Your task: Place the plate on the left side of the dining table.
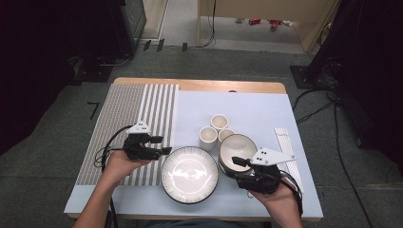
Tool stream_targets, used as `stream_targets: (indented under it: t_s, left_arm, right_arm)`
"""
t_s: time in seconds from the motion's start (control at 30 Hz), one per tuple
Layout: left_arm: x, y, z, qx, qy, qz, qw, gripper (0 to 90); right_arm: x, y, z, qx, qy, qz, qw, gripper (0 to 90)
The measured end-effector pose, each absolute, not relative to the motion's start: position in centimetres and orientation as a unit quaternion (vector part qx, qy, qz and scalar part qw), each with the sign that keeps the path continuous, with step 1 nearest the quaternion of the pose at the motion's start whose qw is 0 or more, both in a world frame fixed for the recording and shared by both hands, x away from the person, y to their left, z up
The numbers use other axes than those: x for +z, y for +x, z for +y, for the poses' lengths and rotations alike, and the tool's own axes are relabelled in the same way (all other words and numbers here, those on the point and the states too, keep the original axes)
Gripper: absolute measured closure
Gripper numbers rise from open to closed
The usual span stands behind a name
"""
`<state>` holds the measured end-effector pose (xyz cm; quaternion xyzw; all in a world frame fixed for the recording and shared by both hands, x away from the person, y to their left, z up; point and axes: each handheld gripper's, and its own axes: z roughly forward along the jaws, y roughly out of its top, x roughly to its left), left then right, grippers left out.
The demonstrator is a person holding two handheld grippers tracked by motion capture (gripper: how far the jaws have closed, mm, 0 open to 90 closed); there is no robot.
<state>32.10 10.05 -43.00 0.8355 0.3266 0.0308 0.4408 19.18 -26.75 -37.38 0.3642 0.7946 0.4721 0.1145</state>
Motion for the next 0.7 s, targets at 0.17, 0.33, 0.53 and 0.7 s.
stream_targets:
  t_s: [0.17, 0.33, 0.53, 0.7]
  left_arm:
    - [-43.3, 32.1, 10.0, 0.026, 0.837, 0.323, 0.441, 38.4]
    - [-43.5, 32.0, 10.0, 0.025, 0.839, 0.321, 0.439, 39.1]
    - [-43.6, 31.8, 9.9, 0.03, 0.837, 0.322, 0.442, 39.4]
    - [-43.8, 31.4, 9.8, 0.036, 0.839, 0.317, 0.44, 41.0]
  right_arm:
    - [-37.4, 18.7, -26.6, 0.475, 0.358, 0.795, 0.118, 56.4]
    - [-37.5, 18.1, -26.4, 0.479, 0.348, 0.796, 0.126, 57.8]
    - [-38.0, 17.7, -26.0, 0.478, 0.346, 0.799, 0.115, 59.2]
    - [-38.4, 17.4, -25.5, 0.476, 0.342, 0.803, 0.106, 60.6]
